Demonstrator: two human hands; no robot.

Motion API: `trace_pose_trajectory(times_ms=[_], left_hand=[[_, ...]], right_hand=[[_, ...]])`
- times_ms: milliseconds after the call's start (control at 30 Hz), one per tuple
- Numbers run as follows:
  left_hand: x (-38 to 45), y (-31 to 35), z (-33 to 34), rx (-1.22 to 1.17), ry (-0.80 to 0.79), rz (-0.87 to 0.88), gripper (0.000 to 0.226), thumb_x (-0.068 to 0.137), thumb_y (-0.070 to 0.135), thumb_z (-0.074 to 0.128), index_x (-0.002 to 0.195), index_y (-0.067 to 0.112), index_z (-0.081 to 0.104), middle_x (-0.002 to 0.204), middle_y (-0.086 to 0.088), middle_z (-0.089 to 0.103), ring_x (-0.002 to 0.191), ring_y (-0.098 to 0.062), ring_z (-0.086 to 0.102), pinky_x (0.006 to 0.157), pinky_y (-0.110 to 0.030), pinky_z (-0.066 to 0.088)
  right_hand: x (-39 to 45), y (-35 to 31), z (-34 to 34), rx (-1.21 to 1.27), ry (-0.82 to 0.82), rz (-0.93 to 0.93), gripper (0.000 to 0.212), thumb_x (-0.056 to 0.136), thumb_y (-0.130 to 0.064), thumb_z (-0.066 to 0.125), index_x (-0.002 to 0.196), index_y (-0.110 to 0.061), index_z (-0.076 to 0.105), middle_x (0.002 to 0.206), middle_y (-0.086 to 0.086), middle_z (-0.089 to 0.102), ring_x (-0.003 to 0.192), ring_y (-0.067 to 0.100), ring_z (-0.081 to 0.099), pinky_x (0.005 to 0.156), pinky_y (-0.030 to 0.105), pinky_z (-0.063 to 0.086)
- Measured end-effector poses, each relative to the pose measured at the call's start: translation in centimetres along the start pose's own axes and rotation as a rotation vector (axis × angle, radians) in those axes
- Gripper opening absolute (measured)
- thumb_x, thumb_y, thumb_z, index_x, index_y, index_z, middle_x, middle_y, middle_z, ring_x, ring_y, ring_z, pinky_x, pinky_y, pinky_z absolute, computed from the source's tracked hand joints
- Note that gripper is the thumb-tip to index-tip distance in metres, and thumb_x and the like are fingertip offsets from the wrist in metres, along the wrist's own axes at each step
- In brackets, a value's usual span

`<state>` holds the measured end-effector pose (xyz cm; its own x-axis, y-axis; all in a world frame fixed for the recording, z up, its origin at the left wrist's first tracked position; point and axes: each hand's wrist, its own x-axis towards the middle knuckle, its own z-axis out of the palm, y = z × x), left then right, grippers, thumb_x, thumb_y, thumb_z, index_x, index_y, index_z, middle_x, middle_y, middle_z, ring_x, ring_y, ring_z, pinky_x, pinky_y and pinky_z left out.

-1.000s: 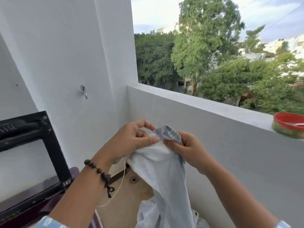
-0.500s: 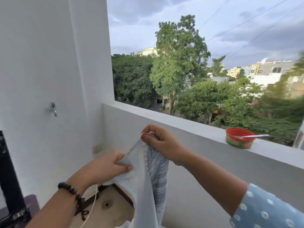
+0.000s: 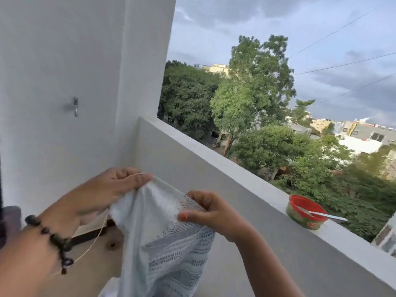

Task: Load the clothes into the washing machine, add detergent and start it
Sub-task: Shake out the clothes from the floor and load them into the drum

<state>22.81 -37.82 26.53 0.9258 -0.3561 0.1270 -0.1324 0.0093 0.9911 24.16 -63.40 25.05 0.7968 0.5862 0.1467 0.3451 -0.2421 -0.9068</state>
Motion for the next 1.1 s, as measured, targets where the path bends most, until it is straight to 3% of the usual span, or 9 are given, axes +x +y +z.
trace_pose_trajectory(times_ms=[133, 267, 367, 567, 700, 867, 967, 1033, 1100], left_hand=[[-0.8, -0.2, 0.5, 0.041, 0.120, 0.063, 0.014, 0.084, 0.021, 0.068, 0.079, 0.008, 0.067, 0.075, -0.009, 0.062, 0.068, -0.016, 0.059, 0.060, -0.020, 0.050], [-2.6, -0.9, -0.2, 0.422, 0.154, 0.032, 0.015, 0.077, 0.021, 0.081, 0.087, 0.014, 0.071, 0.070, 0.005, 0.063, 0.069, -0.008, 0.055, 0.066, -0.020, 0.041], [-4.1, -2.3, -0.1, 0.566, 0.274, 0.009, 0.009, 0.078, 0.030, 0.079, 0.081, 0.022, 0.075, 0.078, 0.005, 0.071, 0.078, -0.015, 0.064, 0.075, -0.021, 0.043], [-5.8, -5.6, 1.4, 0.118, 0.755, 0.272, 0.008, 0.087, 0.030, 0.063, 0.080, 0.025, 0.065, 0.071, 0.018, 0.059, 0.072, 0.005, 0.052, 0.072, -0.009, 0.040], [-7.8, -6.7, 0.4, 0.014, 1.023, 0.299, 0.016, 0.095, 0.032, 0.057, 0.080, 0.030, 0.062, 0.074, 0.012, 0.053, 0.080, -0.009, 0.049, 0.081, -0.028, 0.041], [-9.5, -6.2, -0.7, -0.323, 1.258, 0.477, 0.013, 0.103, 0.026, 0.044, 0.098, 0.016, 0.051, 0.085, 0.001, 0.072, 0.085, -0.022, 0.068, 0.082, -0.041, 0.057], [-10.0, -5.8, -1.8, -0.439, 1.310, 0.480, 0.021, 0.104, 0.032, 0.042, 0.110, 0.012, 0.048, 0.088, 0.001, 0.073, 0.082, -0.020, 0.070, 0.072, -0.034, 0.057], [-9.7, -6.2, -1.9, -0.467, 1.357, 0.413, 0.021, 0.103, 0.032, 0.043, 0.102, 0.013, 0.052, 0.079, 0.003, 0.073, 0.075, -0.016, 0.071, 0.068, -0.031, 0.057], [-9.0, -6.6, -1.5, -0.469, 1.383, 0.319, 0.021, 0.102, 0.028, 0.045, 0.087, 0.016, 0.052, 0.060, 0.008, 0.065, 0.059, -0.009, 0.064, 0.062, -0.026, 0.055]], right_hand=[[0.5, 1.9, 0.9, 0.084, -0.084, 0.039, 0.016, 0.087, -0.016, 0.067, 0.093, -0.002, 0.070, 0.086, 0.011, 0.073, 0.073, 0.020, 0.068, 0.072, 0.033, 0.057], [0.6, 3.4, 0.3, 0.153, -0.033, -0.059, 0.016, 0.086, -0.025, 0.068, 0.081, -0.010, 0.072, 0.075, 0.009, 0.066, 0.069, 0.017, 0.060, 0.064, 0.026, 0.047], [0.8, 4.9, -0.3, 0.206, -0.068, -0.049, 0.041, 0.073, -0.046, 0.079, 0.082, -0.007, 0.070, 0.073, 0.014, 0.064, 0.068, 0.022, 0.057, 0.065, 0.031, 0.044], [0.4, 9.7, 1.4, 0.116, -0.263, 0.106, 0.054, 0.083, -0.043, 0.069, 0.089, 0.010, 0.063, 0.084, 0.037, 0.063, 0.075, 0.028, 0.061, 0.069, 0.041, 0.046], [-0.4, 13.6, 1.3, -0.075, -0.256, 0.223, 0.044, 0.081, -0.042, 0.073, 0.077, 0.000, 0.065, 0.067, 0.003, 0.056, 0.064, 0.015, 0.048, 0.061, 0.033, 0.036], [-0.9, 17.4, -0.3, -0.284, -0.249, 0.329, 0.047, 0.085, -0.023, 0.074, 0.054, -0.020, 0.039, 0.055, -0.006, 0.029, 0.053, 0.011, 0.028, 0.056, 0.031, 0.020], [-1.5, 17.7, -0.5, -0.189, -0.314, 0.368, 0.041, 0.075, -0.035, 0.080, 0.061, -0.010, 0.052, 0.057, -0.002, 0.042, 0.056, 0.012, 0.038, 0.058, 0.031, 0.027], [-1.5, 17.0, -0.9, 0.024, -0.308, 0.366, 0.031, 0.072, -0.031, 0.084, 0.081, -0.005, 0.071, 0.075, 0.006, 0.070, 0.068, 0.015, 0.059, 0.066, 0.031, 0.044], [-1.0, 15.9, -1.5, 0.238, -0.197, 0.324, 0.040, 0.067, -0.035, 0.085, 0.084, -0.001, 0.072, 0.080, 0.010, 0.074, 0.070, 0.015, 0.065, 0.067, 0.025, 0.051]])
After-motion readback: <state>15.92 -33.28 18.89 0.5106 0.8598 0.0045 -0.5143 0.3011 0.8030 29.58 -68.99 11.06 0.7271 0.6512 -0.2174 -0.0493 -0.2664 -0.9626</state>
